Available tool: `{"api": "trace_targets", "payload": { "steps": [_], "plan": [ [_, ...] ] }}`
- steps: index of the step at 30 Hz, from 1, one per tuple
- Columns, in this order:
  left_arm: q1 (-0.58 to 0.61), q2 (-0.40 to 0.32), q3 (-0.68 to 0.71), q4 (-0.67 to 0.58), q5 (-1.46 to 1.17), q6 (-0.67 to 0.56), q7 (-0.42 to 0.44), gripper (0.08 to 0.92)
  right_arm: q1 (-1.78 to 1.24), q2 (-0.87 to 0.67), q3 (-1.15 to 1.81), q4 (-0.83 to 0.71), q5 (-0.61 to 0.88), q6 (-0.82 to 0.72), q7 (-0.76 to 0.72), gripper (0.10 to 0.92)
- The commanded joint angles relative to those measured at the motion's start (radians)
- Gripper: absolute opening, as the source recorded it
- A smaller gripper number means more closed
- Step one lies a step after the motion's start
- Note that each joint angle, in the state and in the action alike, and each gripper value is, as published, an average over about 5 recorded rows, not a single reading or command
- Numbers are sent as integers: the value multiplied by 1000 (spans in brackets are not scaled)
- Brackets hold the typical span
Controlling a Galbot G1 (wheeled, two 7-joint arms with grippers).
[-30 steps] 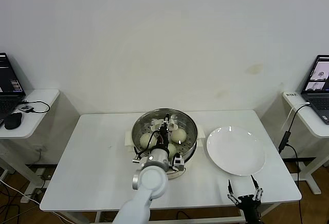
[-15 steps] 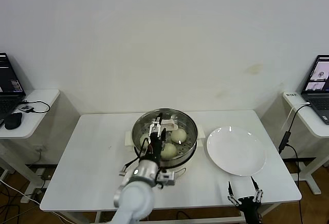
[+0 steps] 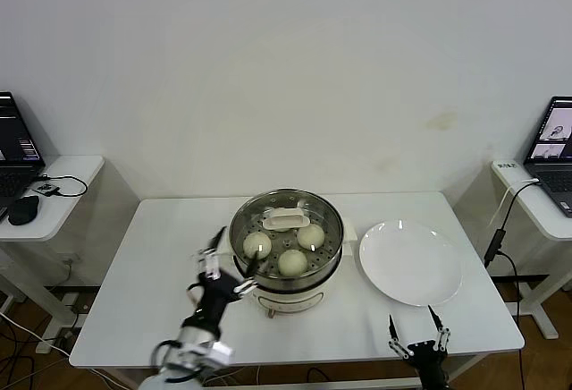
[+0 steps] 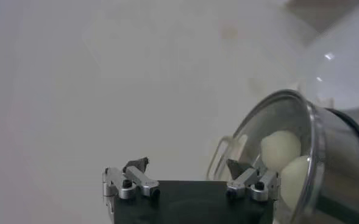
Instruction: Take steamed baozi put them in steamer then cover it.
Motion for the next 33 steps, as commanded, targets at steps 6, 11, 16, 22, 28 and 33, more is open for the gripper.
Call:
{"api": "trace_targets", "payload": {
  "steps": [6,11,16,22,28,33],
  "plan": [
    [256,40,-293,104,-967,-209,-181,823,-48,-49,-32,56,153,-39,-47,823],
    [266,47,-306,144,-971,-220,-156,823,-61,-50,-31,75,162,-44,-52,823],
    [273,54,-314,167,-961,-224,-144,823,-72,-49,-36,92,164,-33,-53,823],
    [267,57,-333,191,-953,-235,-131,823,-83,-48,-62,129,200,-67,-54,823],
    [262,60,-337,203,-941,-243,-132,823,-80,-38,-87,168,226,-139,-41,823],
    [257,58,-335,209,-934,-247,-132,823,-76,-32,-101,172,216,-169,-30,823]
  ]
}}
